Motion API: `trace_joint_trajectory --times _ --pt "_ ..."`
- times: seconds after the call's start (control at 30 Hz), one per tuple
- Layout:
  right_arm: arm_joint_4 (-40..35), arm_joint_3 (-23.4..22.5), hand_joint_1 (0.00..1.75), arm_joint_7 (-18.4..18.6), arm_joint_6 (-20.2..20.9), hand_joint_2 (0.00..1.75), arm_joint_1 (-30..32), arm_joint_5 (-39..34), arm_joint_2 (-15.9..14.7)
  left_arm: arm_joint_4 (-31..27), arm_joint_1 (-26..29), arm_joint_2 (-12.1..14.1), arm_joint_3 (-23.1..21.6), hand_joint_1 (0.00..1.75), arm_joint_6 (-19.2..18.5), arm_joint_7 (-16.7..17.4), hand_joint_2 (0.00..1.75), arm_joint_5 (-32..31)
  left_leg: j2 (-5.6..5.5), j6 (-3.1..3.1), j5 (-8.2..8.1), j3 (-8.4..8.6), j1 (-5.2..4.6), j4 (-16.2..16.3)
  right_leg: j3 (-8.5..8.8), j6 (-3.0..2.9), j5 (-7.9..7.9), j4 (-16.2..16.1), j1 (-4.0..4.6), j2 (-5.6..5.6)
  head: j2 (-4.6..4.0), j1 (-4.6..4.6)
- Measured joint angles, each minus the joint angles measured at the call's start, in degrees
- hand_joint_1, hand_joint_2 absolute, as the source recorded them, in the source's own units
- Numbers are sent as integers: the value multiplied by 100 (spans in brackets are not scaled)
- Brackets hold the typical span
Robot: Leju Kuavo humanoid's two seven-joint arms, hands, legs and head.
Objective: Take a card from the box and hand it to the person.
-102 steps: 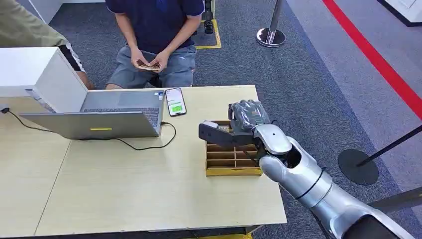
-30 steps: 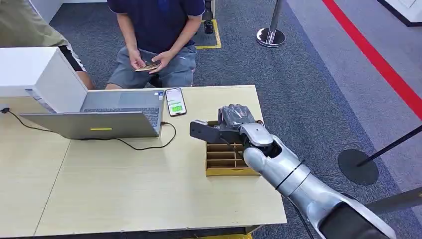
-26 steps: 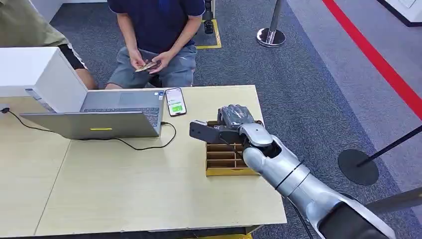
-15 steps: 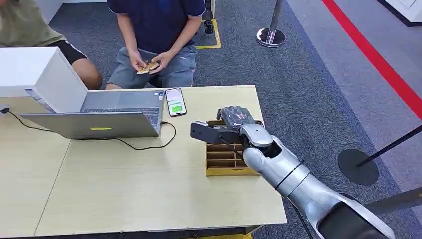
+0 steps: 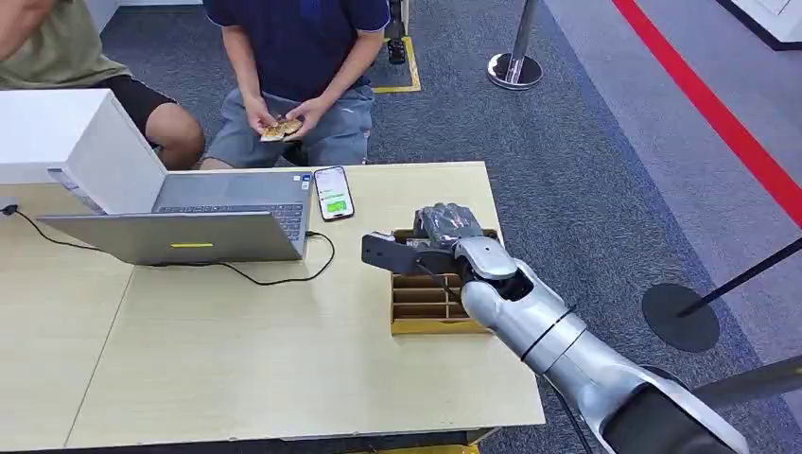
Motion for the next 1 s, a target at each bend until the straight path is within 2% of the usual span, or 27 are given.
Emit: trace_joint_trajectory --times 0.23,0.27,0.37,0.47,0.57,0.73,1.0 --pt "17 0 108 0 2 175 5 0 0 0 0 0 0 0 0 4 175 15 0 0 0 0 0 0 0 0 0 0 0 0 0 0" --pt "26 0 103 0 2 175 5 0 2 0 0 0 0 0 2 4 175 20 0 0 0 0 0 0 0 0 0 0 0 0 0 0" --pt "55 0 112 0 13 175 10 0 13 0 0 0 0 0 2 7 175 31 0 0 0 0 0 0 0 0 0 0 0 0 0 0" --pt "61 0 113 13 15 175 14 39 15 0 0 0 0 0 7 9 175 35 0 0 0 0 0 0 0 0 0 0 0 0 0 0" --pt "66 0 108 17 17 175 18 55 28 0 0 0 2 0 9 9 175 39 0 0 0 0 0 0 0 0 0 0 0 1 0 0" --pt "105 0 115 13 35 175 19 87 46 0 0 0 0 0 9 9 175 42 0 0 0 0 0 0 0 0 0 0 0 1 0 0" --pt "144 0 108 4 55 175 47 101 46 0 0 0 0 0 9 4 175 50 0 0 0 0 0 0 0 0 0 0 0 1 0 0"
